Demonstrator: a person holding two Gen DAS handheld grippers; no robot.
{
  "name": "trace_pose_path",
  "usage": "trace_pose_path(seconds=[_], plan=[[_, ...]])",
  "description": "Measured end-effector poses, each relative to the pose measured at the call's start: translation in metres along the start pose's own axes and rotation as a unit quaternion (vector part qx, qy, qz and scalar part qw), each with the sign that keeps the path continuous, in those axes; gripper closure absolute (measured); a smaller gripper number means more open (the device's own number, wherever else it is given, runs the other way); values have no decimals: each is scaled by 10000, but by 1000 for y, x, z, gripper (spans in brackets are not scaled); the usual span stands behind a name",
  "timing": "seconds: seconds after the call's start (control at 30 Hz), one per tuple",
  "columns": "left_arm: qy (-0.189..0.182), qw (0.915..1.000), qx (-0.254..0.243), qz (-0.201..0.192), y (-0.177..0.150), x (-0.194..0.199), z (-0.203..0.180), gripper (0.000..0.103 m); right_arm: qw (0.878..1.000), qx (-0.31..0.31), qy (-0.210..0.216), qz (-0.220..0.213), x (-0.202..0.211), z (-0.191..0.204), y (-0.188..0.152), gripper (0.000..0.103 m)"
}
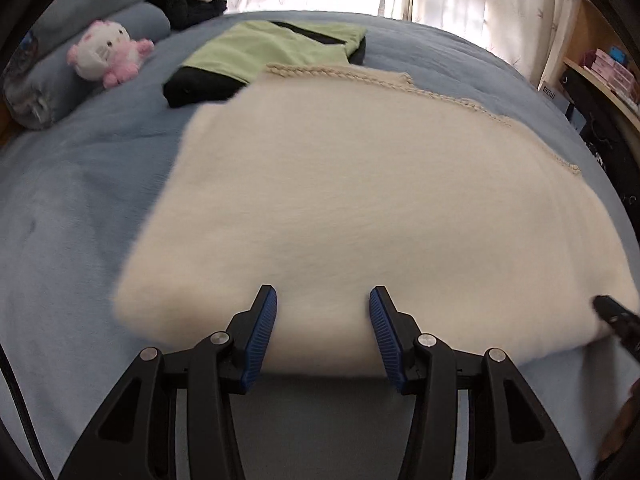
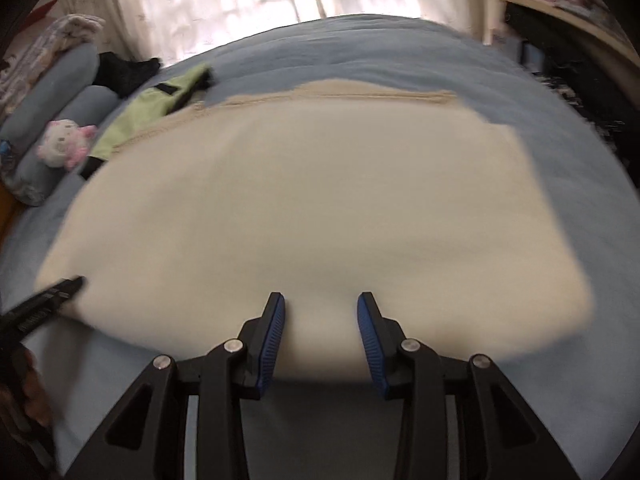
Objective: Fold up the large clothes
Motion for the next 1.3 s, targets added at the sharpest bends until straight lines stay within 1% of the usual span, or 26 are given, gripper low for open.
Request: trace_pose_path(seconds=[0.07,0.13,0.17,0.23,0.37,0.47,0.53,0.77,0.83,0.93,1.03,1.3], plan=[[45,10000,35,23,-1,1,8,55,9992,-166,-359,-22,5,-33,-4,66],[71,9999,105,36,-1,2,13,56,9980,-465,-436,10,7,-62,-7,68],[77,9998,154,42,1,2,18,57,9971,-670,-367,29,9,-77,-8,68],[91,9997,230,36,1,1,23,59,9949,-953,-326,31,14,-94,-8,69],[237,9994,234,-4,3,-3,20,59,9929,-1131,-371,30,15,-103,-9,69],[349,9991,221,11,2,-2,17,59,9934,-985,-591,51,13,-92,-10,68],[398,9989,234,43,5,-3,18,59,9933,-956,-646,78,13,-85,-9,67],[584,9973,384,214,9,9,18,59,9925,-966,-715,206,20,-80,-12,66],[589,9971,418,246,8,16,17,59,9929,-996,-604,231,24,-77,-15,66],[486,9975,443,258,6,30,15,59,9937,-1026,-368,246,33,-67,-19,66],[403,9979,438,239,2,43,12,59,9955,-873,-347,113,47,-53,-21,66],[-23,9984,439,342,-19,70,6,58,9986,-503,9,-155,77,-10,-20,66]])
Point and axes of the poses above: each gripper's, at about its wrist camera, not at the fingertips, and x roughly against the way its jaws point, z to its left, y to its top, the point moved 1 cm from there along -x, roughly the way its jaws point, and after that the axes turned 2 degrees about -x, right-handed, at the moved point
